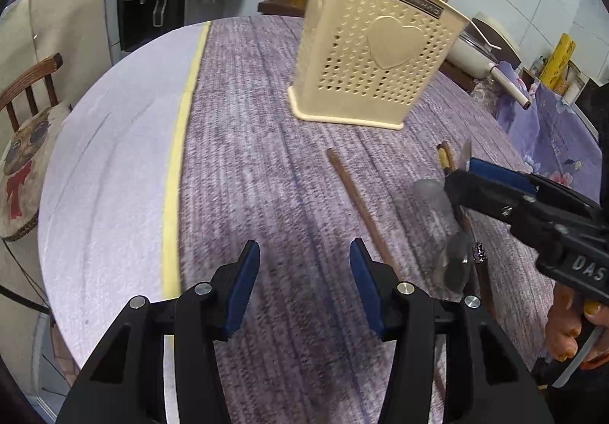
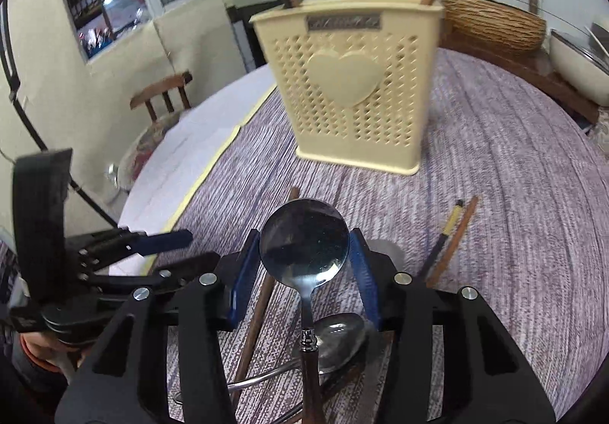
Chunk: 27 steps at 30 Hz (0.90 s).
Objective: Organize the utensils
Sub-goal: 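Grasp a wooden chopstick with the left tool while the right tool grasps a metal spoon, then lift the chopstick and spoon and carry both over the cream holder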
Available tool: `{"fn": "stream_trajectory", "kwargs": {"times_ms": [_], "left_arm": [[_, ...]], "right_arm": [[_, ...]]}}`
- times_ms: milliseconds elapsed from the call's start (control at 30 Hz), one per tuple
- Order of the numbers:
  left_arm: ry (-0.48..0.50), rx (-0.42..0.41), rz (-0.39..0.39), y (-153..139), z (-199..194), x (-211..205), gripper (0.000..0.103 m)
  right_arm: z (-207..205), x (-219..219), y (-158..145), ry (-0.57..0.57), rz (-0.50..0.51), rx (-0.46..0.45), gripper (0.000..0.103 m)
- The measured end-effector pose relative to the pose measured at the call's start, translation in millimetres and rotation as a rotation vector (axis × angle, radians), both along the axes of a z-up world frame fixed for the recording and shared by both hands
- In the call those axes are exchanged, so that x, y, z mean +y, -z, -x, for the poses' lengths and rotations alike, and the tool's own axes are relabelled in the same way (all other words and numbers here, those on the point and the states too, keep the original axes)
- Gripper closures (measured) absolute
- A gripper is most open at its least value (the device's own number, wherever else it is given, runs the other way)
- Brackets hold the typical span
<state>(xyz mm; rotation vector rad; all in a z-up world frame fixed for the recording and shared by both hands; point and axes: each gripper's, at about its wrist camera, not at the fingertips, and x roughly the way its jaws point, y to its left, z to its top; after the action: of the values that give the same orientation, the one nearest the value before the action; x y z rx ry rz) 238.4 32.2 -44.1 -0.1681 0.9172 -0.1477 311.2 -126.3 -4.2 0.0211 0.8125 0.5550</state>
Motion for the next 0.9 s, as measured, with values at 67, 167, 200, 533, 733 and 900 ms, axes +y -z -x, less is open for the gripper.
{"fn": "stream_trajectory", "kwargs": {"times_ms": [67,167,200,533,733,900], "left_arm": [[0.025,0.004,0.002,-2.5,-6.7,-9.7,0.06],[0.055,0.033,0.004,1.2,-19.2,-22.3,0.069],[0.058,0.048,0.007,3.4,-23.4,-24.7,0.071],[0.04,0.086,-0.057,9.5,-55.0,-51.6,0.091],[0.023,0.059,-0.158,10.4,-61.9,-70.5,0.092],[0.013,0.046,-0.178,10.4,-64.0,-71.9,0.093]], "right_arm": [[5.0,-8.9,-9.5,0.026,-0.021,-0.021,0.055],[13.8,-17.8,-19.1,0.053,-0.041,-0.047,0.055],[17.7,-20.7,-22.2,0.062,-0.045,-0.054,0.055],[46.9,-42.9,-33.6,0.104,-0.077,-0.088,0.055],[52.0,-51.2,-32.1,0.121,-0.09,-0.079,0.056],[56.0,-55.0,-32.9,0.127,-0.096,-0.083,0.056]]}}
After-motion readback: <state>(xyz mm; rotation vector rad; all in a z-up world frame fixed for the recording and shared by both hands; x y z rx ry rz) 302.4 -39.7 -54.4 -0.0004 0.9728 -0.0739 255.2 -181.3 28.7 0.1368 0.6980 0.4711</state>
